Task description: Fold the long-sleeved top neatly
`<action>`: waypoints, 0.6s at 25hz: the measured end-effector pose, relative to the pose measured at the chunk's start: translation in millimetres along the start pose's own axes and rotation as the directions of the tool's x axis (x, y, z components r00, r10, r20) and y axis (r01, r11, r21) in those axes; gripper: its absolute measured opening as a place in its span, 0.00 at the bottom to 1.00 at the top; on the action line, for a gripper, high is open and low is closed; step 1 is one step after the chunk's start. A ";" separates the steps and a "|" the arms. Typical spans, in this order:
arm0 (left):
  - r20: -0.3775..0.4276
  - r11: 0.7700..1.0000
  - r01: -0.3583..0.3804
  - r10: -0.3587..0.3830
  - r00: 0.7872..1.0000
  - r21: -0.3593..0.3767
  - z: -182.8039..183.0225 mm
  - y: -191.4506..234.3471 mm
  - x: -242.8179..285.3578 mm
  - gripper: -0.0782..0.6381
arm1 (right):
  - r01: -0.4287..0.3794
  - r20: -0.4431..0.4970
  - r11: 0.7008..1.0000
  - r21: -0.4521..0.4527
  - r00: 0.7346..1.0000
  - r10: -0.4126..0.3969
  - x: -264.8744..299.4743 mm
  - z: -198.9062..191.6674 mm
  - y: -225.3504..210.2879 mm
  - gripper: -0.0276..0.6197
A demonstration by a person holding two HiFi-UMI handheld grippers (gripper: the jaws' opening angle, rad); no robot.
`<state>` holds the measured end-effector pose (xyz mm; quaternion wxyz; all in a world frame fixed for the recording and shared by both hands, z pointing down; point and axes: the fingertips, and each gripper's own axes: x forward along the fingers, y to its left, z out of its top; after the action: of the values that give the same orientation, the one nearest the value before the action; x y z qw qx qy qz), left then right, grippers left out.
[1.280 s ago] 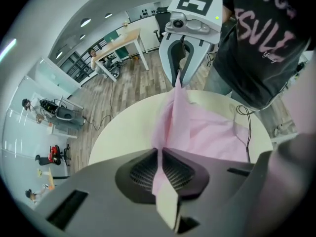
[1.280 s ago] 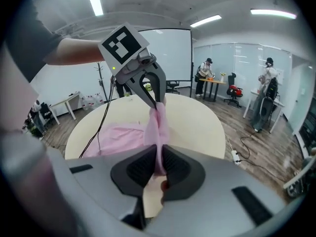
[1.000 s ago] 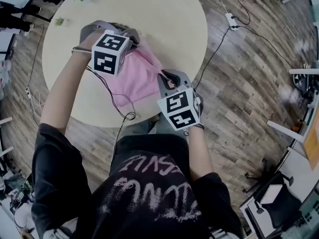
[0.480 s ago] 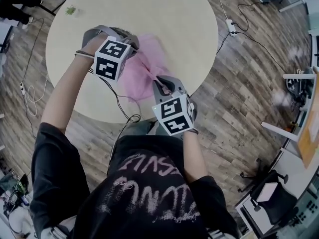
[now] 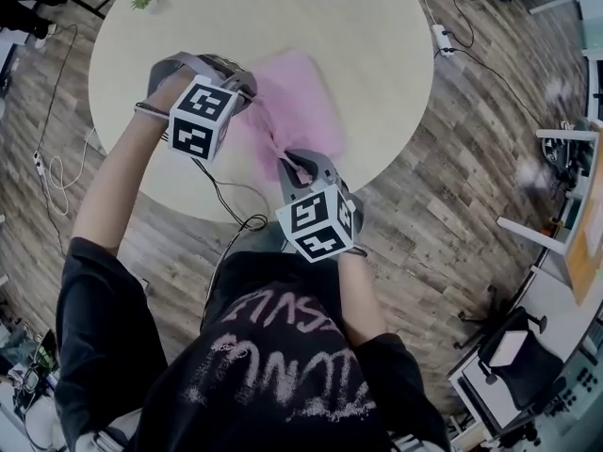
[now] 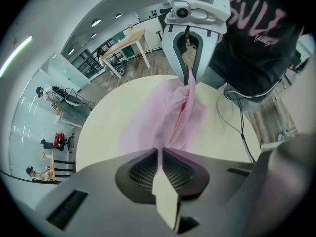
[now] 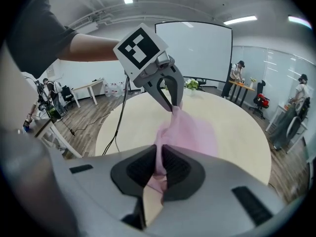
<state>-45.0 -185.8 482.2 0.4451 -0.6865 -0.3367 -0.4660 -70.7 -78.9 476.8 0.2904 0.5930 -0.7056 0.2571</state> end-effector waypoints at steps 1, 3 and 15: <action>0.002 1.000 -0.003 0.003 1.000 -0.004 -2.6 -3.4 0.3 0.16 | -0.005 -0.006 1.000 -0.003 1.000 0.005 2.9 -1.4 4.4 0.10; 0.003 1.000 -0.004 0.004 1.000 -0.011 -7.5 -10.2 2.5 0.16 | -0.016 -0.018 1.000 -0.006 1.000 0.016 8.8 -4.0 11.4 0.10; -0.004 0.999 0.013 -0.013 1.000 -0.038 -37.7 -46.7 39.2 0.16 | -0.080 -0.089 0.997 0.009 0.993 0.081 52.7 -26.2 46.4 0.10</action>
<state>-85.5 -201.2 539.3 0.4297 -0.6918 -0.3312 -0.4766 -120.5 -89.0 531.9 0.3097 0.5527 -0.7145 0.2968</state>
